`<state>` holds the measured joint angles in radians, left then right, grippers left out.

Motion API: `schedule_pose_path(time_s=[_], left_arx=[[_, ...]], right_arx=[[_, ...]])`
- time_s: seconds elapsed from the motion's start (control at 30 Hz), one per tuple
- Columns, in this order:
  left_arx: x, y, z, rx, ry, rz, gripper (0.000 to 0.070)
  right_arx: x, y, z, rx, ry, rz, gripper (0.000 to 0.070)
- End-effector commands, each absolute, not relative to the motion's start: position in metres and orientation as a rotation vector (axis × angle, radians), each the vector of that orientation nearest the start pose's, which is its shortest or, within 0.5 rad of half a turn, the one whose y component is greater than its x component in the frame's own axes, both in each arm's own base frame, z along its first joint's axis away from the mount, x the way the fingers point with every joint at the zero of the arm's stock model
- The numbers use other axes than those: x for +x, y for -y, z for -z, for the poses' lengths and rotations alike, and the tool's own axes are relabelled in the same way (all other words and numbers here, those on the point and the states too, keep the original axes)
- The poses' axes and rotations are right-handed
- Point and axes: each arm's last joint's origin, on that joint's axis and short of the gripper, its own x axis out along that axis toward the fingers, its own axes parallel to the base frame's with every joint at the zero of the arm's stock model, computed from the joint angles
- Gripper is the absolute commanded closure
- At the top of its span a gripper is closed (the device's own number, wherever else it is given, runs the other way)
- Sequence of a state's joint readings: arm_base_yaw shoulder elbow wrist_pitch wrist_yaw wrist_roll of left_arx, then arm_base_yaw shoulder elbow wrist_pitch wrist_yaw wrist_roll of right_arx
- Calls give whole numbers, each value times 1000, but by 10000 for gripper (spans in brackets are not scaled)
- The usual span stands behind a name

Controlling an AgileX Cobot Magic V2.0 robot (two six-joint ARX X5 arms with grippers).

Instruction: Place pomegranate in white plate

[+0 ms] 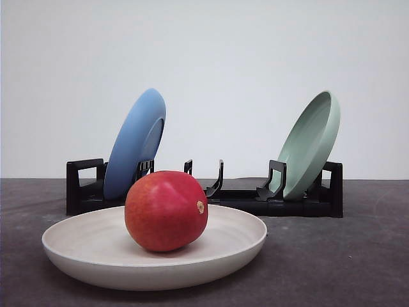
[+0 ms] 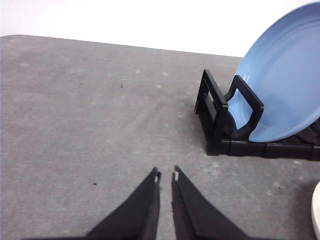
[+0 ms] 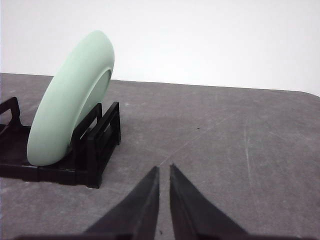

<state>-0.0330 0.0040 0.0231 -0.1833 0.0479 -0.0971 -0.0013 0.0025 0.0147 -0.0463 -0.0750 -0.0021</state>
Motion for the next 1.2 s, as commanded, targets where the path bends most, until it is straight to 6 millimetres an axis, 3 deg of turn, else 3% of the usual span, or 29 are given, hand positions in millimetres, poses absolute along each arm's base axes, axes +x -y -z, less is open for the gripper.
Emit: schedule_pose_path(time_s=[0.0,1.17], left_arx=[[96,4,-149,-91,-182,68,674],[96,4,-149,-91,-182,68,674]], right_arx=[[97,-2,-163,-3,-31,-71,667],[97,-2,-163,-3,-31,-71,667]])
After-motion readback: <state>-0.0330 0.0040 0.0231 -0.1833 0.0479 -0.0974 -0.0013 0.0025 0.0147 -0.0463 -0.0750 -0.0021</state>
